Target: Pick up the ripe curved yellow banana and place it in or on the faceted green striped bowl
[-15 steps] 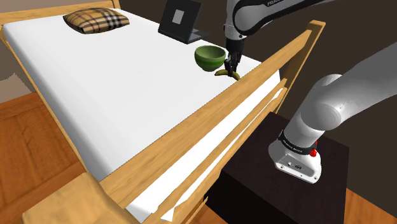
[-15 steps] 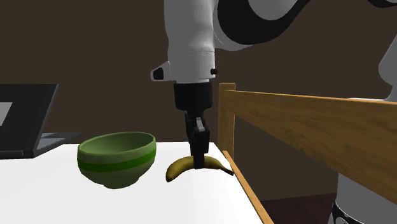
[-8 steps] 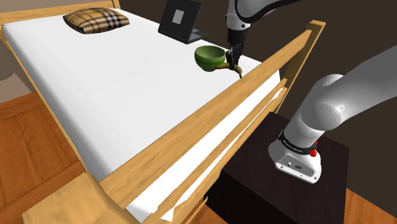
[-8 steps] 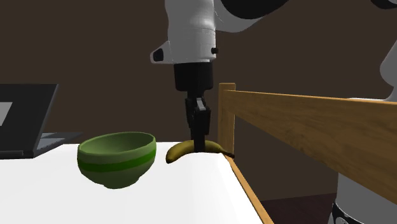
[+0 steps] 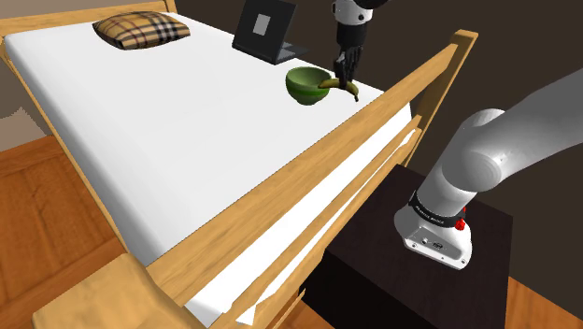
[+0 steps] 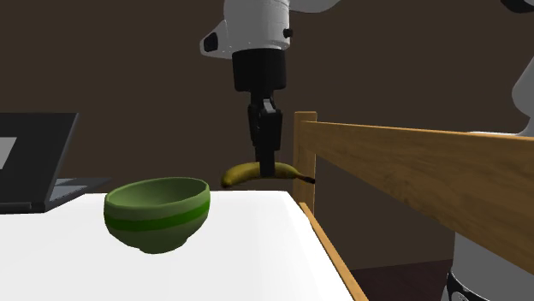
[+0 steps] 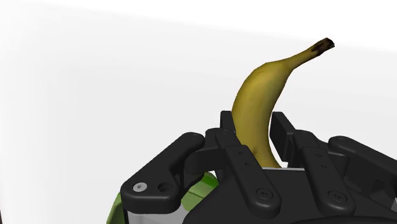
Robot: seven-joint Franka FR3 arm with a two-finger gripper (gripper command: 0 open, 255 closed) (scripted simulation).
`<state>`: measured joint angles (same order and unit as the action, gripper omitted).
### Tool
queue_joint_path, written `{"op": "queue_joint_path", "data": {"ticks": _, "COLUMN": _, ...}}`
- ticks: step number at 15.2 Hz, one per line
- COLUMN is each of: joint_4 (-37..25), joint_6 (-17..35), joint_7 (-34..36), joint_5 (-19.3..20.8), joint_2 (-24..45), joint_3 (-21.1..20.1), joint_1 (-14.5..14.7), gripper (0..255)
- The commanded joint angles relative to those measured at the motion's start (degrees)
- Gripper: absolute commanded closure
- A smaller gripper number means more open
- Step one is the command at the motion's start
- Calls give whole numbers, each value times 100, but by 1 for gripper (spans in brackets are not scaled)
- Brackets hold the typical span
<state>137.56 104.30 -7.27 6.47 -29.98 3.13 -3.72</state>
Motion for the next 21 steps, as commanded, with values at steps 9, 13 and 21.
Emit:
{"op": "queue_joint_path", "data": {"ticks": 9, "joint_4": -894, "joint_6": -491, "joint_7": -143, "joint_5": 3, "joint_2": 395, "joint_3": 63, "joint_1": -22, "gripper": 255}}
{"op": "queue_joint_path", "data": {"ticks": 13, "joint_4": -1728, "joint_6": -418, "joint_7": -363, "joint_5": 10, "joint_2": 1280, "joint_3": 224, "joint_1": -75, "gripper": 255}}
{"op": "queue_joint_path", "data": {"ticks": 21, "joint_4": -3770, "joint_6": -616, "joint_7": -832, "joint_5": -146, "joint_2": 3092, "joint_3": 477, "joint_1": -212, "gripper": 255}}
